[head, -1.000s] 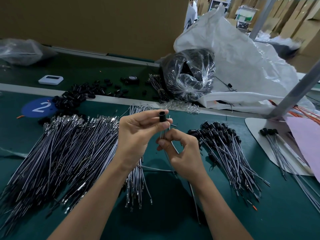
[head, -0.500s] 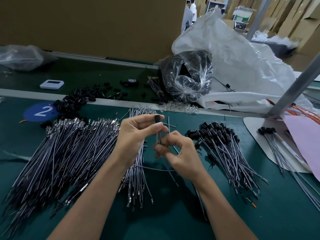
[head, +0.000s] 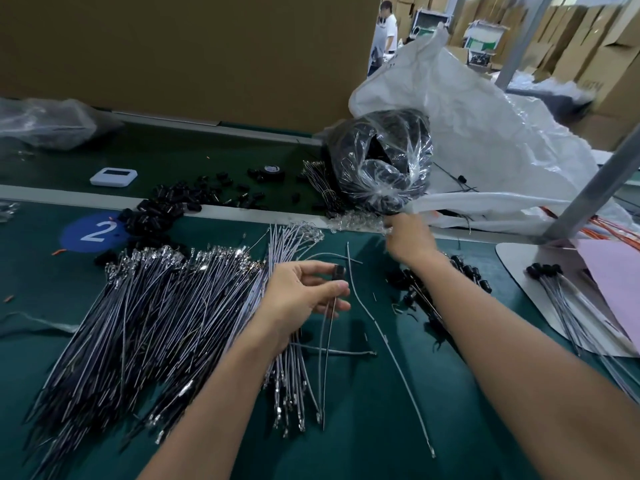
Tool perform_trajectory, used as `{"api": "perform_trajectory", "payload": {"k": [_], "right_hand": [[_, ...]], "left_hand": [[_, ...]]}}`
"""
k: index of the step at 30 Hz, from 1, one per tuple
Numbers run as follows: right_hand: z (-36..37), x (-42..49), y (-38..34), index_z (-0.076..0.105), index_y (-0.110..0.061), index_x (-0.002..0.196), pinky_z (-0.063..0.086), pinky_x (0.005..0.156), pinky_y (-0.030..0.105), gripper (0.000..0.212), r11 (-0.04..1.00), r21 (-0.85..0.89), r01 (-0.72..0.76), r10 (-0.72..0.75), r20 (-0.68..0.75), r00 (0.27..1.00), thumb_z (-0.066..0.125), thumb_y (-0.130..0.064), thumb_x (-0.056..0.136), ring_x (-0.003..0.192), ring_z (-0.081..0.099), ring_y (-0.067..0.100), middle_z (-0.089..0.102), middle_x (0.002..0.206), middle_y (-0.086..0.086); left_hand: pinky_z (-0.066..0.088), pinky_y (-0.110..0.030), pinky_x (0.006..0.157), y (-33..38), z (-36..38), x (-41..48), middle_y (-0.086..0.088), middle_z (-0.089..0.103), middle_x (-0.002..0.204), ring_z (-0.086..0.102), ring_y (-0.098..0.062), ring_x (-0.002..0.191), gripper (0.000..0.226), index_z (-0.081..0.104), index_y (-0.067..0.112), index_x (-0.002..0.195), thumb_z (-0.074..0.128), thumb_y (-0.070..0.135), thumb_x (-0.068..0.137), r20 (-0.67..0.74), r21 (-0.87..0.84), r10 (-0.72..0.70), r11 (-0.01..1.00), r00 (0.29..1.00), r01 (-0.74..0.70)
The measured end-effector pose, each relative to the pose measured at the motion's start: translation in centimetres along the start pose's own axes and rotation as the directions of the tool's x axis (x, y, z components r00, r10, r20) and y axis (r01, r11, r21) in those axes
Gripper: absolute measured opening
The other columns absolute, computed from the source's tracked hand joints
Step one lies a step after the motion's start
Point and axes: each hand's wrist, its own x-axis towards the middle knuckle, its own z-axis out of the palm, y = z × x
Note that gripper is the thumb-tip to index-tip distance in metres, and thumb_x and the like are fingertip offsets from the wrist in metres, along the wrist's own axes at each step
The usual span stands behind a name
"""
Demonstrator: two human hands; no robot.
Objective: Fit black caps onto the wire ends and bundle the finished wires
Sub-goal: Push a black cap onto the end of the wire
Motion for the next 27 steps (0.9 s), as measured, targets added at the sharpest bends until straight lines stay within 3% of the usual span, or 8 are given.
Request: {"api": "perform_trajectory", "payload": {"k": [5,10,14,17,20,23,25,27], "right_hand": [[0.9,0.3,0.1,0.063,-0.001,0.100,0.053,0.079,0.045,0.012,0.998,-0.061,0.024,-0.027,-0.036,0.999,0.057,-0.007,0.091,0.094,0.062,0.038,0.064,0.106,0.019],[1.1,1.0,1.2,0.050,-0.002,0.123,0.048,0.091,0.047,0.032,0.996,-0.086,-0.036,0.031,-0.064,0.997,0.056,-0.020,0.097,0.119,0.050,0.038,0.050,0.131,0.021],[0.8,1.5,1.8,0.054,0.000,0.098,0.046,0.074,0.042,0.006,0.997,-0.071,-0.019,0.013,-0.075,0.997,0.053,0.000,0.092,0.095,0.056,0.037,0.057,0.109,0.021],[0.4,1.4,1.5,0.060,-0.001,0.098,0.047,0.074,0.040,0.008,0.998,-0.060,0.006,-0.014,-0.133,0.991,0.054,0.000,0.092,0.091,0.057,0.033,0.061,0.105,0.018],[-0.7,0.1,0.5,0.066,-0.004,0.098,0.049,0.074,0.029,0.012,0.975,0.202,0.088,-0.041,-0.229,0.973,0.059,0.000,0.088,0.082,0.059,0.025,0.066,0.093,0.012],[-2.2,-4.0,-1.5,0.070,-0.011,0.085,0.051,0.067,0.013,0.015,0.778,0.578,0.248,-0.132,-0.235,0.963,0.070,0.002,0.078,0.076,0.066,0.019,0.069,0.078,0.001],[-2.7,-7.3,-2.4,0.072,-0.016,0.084,0.057,0.071,0.019,0.017,0.616,0.725,0.308,-0.221,-0.216,0.951,0.076,-0.001,0.076,0.075,0.071,0.016,0.074,0.078,-0.001],[-2.9,-9.5,-3.0,0.075,-0.018,0.085,0.058,0.072,0.024,0.015,0.539,0.773,0.334,-0.277,-0.212,0.937,0.077,-0.004,0.078,0.074,0.072,0.013,0.075,0.079,-0.001]], "left_hand": [[0.054,-0.023,0.055,0.1,0.2,-0.1,-0.012,0.076,0.085,0.073,-0.022,0.066,0.019,0.071,0.007,0.099,0.074,0.003,0.080,0.081,0.042,0.045,0.998,0.996,-0.048],[0.055,-0.021,0.057,0.2,0.2,0.0,-0.011,0.076,0.090,0.071,-0.017,0.066,0.022,0.071,0.005,0.103,0.072,0.011,0.082,0.096,0.013,0.060,0.998,0.994,-0.062],[0.056,-0.022,0.062,0.1,0.0,0.3,-0.007,0.076,0.090,0.071,-0.016,0.068,0.015,0.071,0.010,0.103,0.066,0.010,0.089,0.072,0.028,0.074,0.997,0.995,-0.076],[0.057,-0.024,0.065,-0.1,0.1,0.3,-0.008,0.076,0.088,0.071,-0.017,0.067,0.016,0.072,0.013,0.103,0.067,0.009,0.088,0.058,0.032,0.088,0.995,0.994,-0.090],[0.056,-0.023,0.064,-0.2,0.3,0.3,-0.008,0.076,0.087,0.070,-0.016,0.065,0.016,0.071,0.015,0.101,0.068,0.008,0.087,0.055,0.037,0.102,0.994,0.993,-0.104],[0.054,-0.021,0.062,-0.3,0.5,0.3,-0.008,0.076,0.085,0.068,-0.012,0.064,0.015,0.071,0.017,0.094,0.072,0.007,0.083,0.032,0.071,0.120,0.990,0.992,-0.122],[0.052,-0.019,0.060,-0.3,0.7,0.4,-0.009,0.076,0.083,0.068,-0.011,0.063,0.014,0.072,0.018,0.089,0.074,0.006,0.081,0.022,0.096,0.160,0.982,0.987,-0.161],[0.052,-0.018,0.059,-0.4,0.9,0.4,-0.009,0.076,0.079,0.070,-0.012,0.063,0.014,0.073,0.017,0.087,0.075,0.005,0.080,0.007,0.121,0.206,0.971,0.979,-0.205]]}}
